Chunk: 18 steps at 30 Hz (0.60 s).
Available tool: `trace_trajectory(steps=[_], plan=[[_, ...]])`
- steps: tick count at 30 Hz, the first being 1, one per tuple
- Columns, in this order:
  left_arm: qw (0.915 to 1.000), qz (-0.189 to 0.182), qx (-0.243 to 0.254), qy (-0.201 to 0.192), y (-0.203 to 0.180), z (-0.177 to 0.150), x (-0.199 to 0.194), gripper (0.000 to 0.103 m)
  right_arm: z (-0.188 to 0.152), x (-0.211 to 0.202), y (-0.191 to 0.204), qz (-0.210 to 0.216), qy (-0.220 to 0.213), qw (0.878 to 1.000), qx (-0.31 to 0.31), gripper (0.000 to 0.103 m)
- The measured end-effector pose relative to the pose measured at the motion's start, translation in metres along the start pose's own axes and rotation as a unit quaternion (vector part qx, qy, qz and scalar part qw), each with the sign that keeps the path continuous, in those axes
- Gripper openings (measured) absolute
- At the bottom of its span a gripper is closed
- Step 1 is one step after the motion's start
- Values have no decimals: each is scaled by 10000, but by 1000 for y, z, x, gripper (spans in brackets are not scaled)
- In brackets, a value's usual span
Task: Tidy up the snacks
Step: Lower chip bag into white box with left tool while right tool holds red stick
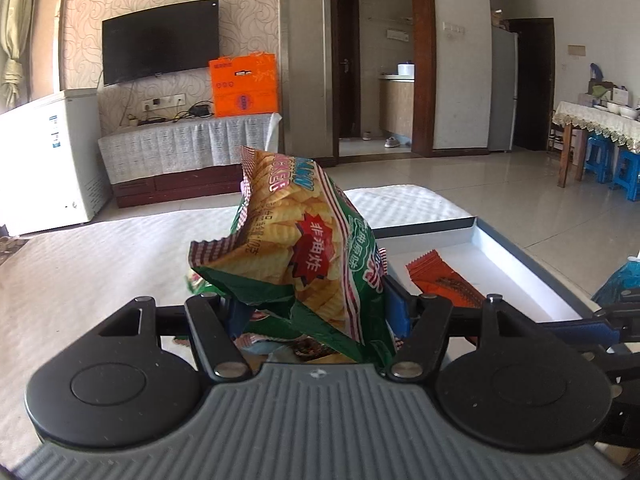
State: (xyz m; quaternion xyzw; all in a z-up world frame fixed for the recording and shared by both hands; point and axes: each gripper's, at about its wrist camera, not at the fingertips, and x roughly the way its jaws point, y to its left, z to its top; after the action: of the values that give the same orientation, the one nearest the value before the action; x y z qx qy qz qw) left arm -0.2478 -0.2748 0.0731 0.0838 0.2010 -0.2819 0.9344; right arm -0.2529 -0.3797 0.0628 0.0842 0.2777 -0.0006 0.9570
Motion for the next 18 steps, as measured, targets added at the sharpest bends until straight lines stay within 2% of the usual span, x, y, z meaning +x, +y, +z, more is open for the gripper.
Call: trace_trajectory(steps=[6, 18], plan=[[9997, -225, 66, -45, -21, 6, 21, 70, -1, -1, -15, -204, -10, 9996, 197, 23], [9970, -762, 54, 153, -66, 8, 75, 70, -5, -7, -44, -607, -19, 9965, 572, 23]])
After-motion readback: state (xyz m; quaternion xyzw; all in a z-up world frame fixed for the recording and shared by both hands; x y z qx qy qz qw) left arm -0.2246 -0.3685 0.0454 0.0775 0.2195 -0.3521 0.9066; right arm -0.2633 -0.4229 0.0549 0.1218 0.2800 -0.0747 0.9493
